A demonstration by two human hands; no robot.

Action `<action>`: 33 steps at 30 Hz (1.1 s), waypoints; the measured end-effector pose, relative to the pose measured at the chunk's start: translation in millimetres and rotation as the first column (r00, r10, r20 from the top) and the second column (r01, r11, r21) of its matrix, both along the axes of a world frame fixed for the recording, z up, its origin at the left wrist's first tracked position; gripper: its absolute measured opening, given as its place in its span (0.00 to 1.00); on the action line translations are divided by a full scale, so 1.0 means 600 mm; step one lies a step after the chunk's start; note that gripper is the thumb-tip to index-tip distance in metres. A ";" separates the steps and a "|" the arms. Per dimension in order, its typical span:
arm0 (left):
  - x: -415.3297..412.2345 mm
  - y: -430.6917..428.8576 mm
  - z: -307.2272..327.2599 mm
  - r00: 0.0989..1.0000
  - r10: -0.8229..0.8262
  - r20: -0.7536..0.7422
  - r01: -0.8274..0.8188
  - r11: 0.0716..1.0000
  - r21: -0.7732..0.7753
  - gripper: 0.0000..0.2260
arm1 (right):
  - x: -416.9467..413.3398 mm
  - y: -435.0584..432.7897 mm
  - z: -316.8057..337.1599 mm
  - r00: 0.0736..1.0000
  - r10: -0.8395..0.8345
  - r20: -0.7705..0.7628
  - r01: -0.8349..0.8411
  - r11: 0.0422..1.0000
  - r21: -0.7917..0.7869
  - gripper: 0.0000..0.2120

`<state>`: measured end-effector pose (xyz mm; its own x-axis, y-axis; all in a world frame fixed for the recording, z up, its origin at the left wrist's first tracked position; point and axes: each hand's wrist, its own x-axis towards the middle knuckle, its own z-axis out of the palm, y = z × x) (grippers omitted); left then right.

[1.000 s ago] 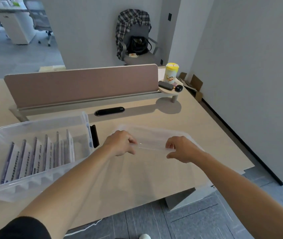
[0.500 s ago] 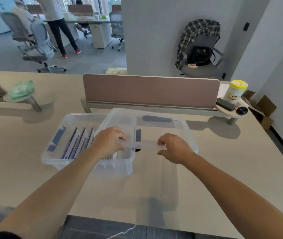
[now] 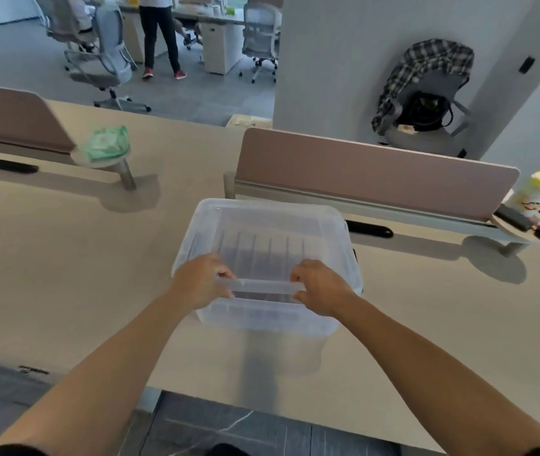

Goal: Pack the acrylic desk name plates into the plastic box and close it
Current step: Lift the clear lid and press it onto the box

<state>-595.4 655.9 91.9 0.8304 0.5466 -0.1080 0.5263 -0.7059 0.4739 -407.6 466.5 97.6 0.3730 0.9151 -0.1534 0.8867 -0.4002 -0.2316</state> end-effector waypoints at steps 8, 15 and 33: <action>-0.017 0.016 -0.044 0.994 -0.111 0.001 0.111 0.994 -0.010 0.13 | -0.039 -0.008 -0.030 0.997 -0.041 0.061 0.047 0.994 -0.100 0.19; 0.000 0.012 -0.060 0.977 -0.212 -0.017 0.213 0.977 0.013 0.12 | -0.039 -0.028 -0.038 0.989 -0.143 0.040 0.146 0.984 -0.101 0.18; 0.054 0.053 -0.053 0.988 -0.151 0.034 0.153 0.984 -0.093 0.15 | 0.010 0.024 -0.011 0.945 -0.303 -0.122 0.285 0.948 -0.143 0.14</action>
